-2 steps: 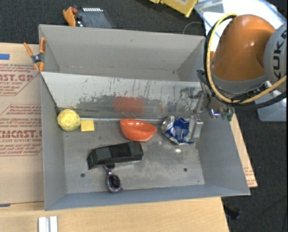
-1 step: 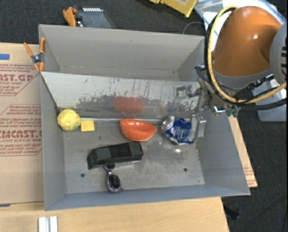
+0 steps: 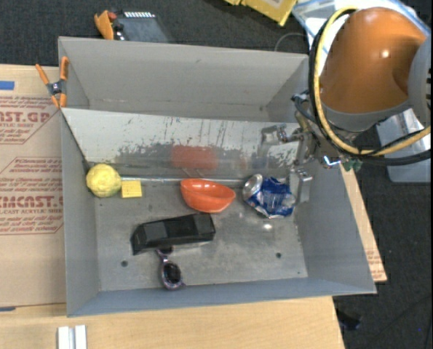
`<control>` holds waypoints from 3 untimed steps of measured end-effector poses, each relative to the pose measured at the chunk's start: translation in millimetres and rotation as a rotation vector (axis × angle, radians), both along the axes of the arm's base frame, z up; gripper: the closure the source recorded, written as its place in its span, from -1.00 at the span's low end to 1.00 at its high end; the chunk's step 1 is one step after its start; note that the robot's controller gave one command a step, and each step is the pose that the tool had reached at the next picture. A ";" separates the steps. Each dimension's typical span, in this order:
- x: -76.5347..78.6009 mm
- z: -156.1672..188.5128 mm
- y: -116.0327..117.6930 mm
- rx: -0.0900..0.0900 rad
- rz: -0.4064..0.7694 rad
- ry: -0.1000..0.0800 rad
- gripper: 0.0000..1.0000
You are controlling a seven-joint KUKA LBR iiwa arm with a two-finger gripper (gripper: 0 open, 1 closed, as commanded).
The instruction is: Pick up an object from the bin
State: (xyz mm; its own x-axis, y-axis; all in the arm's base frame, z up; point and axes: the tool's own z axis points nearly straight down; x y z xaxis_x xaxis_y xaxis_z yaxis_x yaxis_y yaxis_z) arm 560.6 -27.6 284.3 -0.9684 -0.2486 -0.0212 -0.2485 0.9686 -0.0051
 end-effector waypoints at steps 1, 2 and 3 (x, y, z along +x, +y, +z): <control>-7.1 -31.3 5.9 0.001 -0.015 0.022 -1.00; 17.3 -64.6 71.5 -0.001 0.073 0.008 -1.00; 9.3 -138.6 45.7 -0.002 0.081 0.002 -1.00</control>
Offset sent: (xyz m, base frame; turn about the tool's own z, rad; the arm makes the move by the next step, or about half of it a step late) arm 0.0308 0.1155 -0.0945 -0.0421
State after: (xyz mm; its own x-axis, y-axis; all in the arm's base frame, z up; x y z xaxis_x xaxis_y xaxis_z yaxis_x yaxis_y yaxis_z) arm 569.9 18.2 145.7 -0.9453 -0.3258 -0.0185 -0.3257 0.9454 -0.0063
